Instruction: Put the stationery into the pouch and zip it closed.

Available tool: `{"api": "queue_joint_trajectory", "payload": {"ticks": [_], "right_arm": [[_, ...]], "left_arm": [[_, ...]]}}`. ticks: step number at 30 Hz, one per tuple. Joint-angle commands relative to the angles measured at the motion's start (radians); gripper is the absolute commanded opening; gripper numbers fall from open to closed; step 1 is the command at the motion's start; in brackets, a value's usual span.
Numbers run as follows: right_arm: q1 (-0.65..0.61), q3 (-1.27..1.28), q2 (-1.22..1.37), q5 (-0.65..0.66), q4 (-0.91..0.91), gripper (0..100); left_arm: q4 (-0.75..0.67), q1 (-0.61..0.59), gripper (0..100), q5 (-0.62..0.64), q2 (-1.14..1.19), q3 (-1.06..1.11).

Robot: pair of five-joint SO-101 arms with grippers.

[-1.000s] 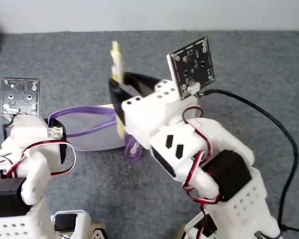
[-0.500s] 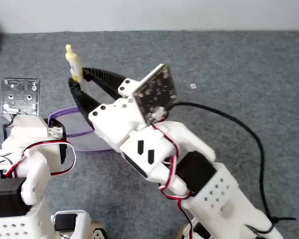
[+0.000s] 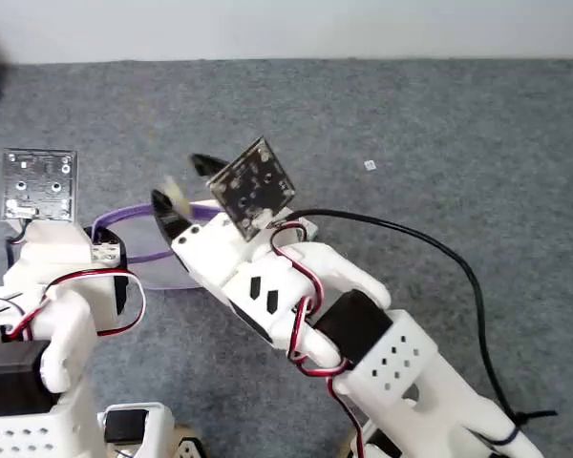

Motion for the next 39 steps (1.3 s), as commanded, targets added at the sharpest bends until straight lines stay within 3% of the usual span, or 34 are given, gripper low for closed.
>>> {"api": "queue_joint_trajectory", "payload": {"ticks": [1,9,18,23,35,39], "right_arm": [[0.021,-0.121,-0.018,-0.048,0.102,19.2],[0.208,-0.219,-0.018,-0.046,0.318,4.2],[0.386,-0.192,0.041,-0.043,0.521,2.3],[0.440,-0.238,0.257,-0.021,0.604,2.3],[0.519,-0.661,0.842,0.229,0.728,2.4],[0.518,-0.816,1.013,0.281,0.822,11.2]], "left_arm": [[0.002,0.005,1,0.009,0.011,0.031],[0.005,0.005,1,0.009,0.011,0.031],[0.005,0.005,1,0.009,0.011,0.031],[0.005,0.005,1,0.009,0.011,0.031],[0.006,0.003,1,0.009,0.009,0.033],[0.000,0.009,1,0.009,0.009,0.062]]}}
